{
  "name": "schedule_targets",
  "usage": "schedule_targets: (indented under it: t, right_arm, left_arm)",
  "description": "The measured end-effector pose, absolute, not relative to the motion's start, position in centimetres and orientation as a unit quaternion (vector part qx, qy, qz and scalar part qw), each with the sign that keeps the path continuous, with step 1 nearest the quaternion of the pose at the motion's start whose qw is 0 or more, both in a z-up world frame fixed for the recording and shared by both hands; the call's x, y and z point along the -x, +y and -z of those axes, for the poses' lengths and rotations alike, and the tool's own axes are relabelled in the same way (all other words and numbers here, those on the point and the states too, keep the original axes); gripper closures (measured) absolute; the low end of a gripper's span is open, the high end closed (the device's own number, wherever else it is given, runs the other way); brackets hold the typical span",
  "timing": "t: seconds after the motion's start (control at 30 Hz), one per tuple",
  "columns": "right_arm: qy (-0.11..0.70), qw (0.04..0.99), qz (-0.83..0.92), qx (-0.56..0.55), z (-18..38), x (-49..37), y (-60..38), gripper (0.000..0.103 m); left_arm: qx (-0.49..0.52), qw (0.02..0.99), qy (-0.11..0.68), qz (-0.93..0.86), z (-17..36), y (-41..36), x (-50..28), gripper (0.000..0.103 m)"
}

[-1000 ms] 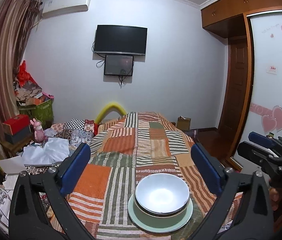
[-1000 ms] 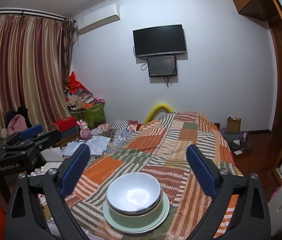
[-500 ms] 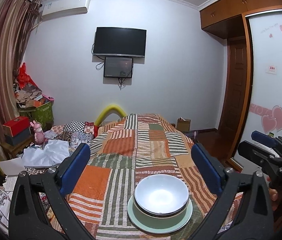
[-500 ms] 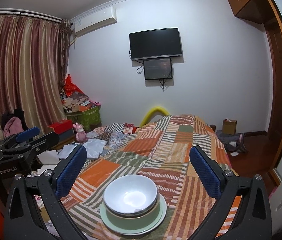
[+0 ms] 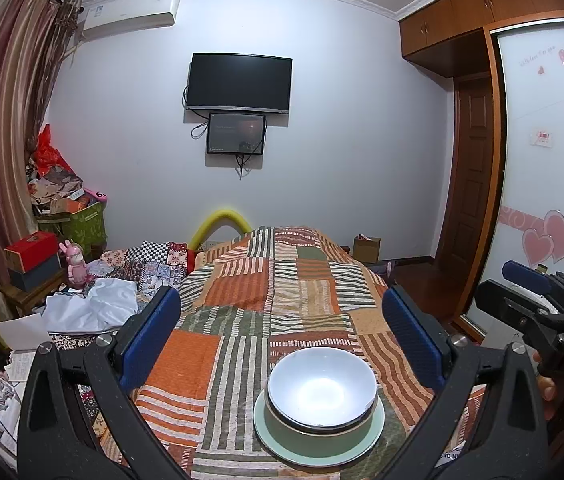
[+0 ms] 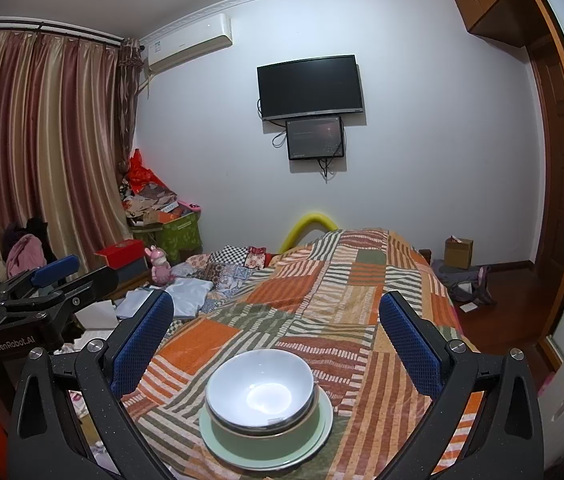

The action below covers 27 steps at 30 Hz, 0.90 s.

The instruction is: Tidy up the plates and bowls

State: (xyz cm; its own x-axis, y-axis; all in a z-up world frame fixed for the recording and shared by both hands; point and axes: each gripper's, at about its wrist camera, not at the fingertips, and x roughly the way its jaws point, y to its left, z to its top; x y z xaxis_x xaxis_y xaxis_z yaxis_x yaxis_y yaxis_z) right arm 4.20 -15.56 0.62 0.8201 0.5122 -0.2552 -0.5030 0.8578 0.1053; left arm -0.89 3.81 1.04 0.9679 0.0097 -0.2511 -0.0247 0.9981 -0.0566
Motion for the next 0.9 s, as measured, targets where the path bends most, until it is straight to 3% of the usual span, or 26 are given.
schedule_targets:
  t: [0.9]
  right_arm:
    - [0.141, 0.955, -0.261, -0.018, -0.49, -4.56, -15.97, 0.0]
  left_arm:
    - [0.031, 0.99, 0.135, 0.005, -0.82, 3.8, 0.77, 0.001]
